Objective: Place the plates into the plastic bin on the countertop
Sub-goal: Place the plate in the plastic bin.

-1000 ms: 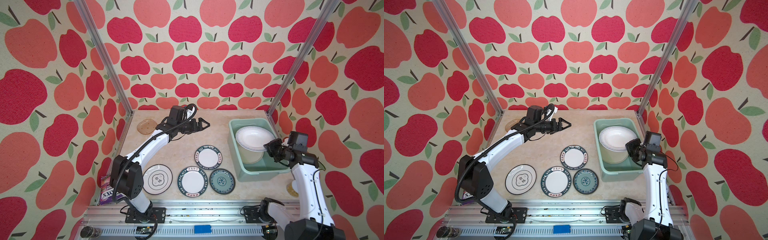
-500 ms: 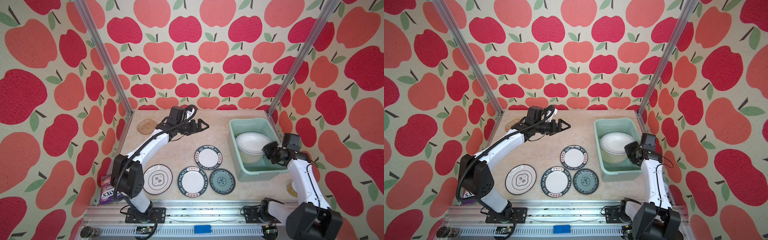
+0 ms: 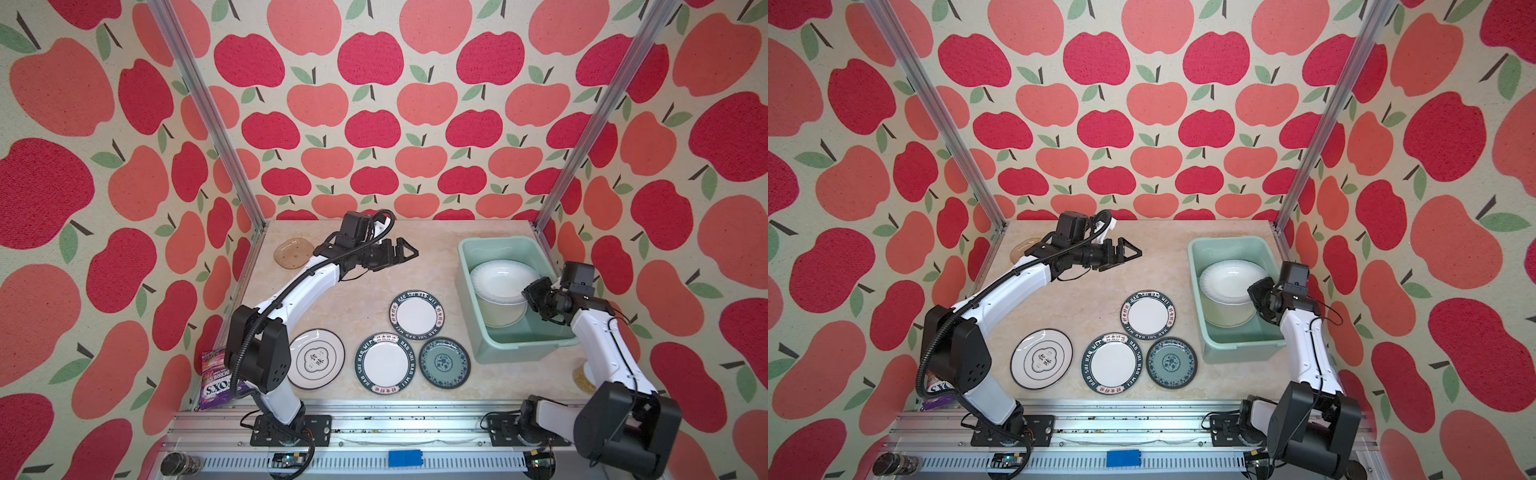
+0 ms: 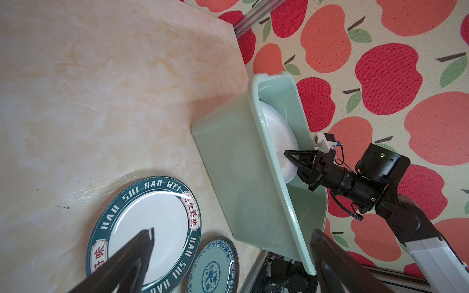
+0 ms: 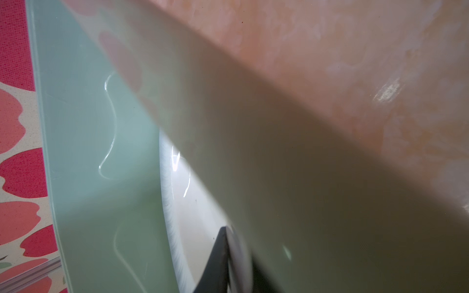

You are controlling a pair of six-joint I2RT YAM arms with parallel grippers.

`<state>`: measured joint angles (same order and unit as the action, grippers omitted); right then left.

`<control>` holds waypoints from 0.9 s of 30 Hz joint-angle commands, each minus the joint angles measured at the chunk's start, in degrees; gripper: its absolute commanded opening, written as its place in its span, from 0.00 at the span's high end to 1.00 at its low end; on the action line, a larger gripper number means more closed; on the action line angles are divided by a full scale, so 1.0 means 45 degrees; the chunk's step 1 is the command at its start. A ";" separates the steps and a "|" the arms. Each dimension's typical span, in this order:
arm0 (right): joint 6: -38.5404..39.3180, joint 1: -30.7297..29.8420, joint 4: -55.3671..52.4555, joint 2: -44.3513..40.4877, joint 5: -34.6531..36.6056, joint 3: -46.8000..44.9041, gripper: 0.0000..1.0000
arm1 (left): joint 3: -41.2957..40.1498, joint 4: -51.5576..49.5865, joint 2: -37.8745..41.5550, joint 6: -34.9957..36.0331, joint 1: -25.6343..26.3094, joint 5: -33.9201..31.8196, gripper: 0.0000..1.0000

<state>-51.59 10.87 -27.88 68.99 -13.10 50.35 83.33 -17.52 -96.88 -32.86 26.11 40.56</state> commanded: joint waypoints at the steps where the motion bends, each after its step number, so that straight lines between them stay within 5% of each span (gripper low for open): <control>1: -0.0092 0.0064 0.0322 0.0263 0.0370 0.0350 1.00 | 0.0500 -0.0306 -0.0245 0.0296 -0.0060 0.0175 0.01; 15: 0.2135 -0.0473 -0.0872 0.0645 0.1514 0.0550 1.00 | 0.0545 -0.0384 -0.0326 0.0291 0.0041 0.0206 0.01; 27: 0.2229 -0.0845 -0.0603 0.1335 0.1485 0.0679 1.00 | 0.0606 -0.0442 -0.0365 0.0321 0.0097 0.0167 0.01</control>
<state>-40.34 7.81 -29.58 73.08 -5.56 52.53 83.99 -18.24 -97.67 -32.84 26.28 40.56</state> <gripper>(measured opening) 0.132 0.992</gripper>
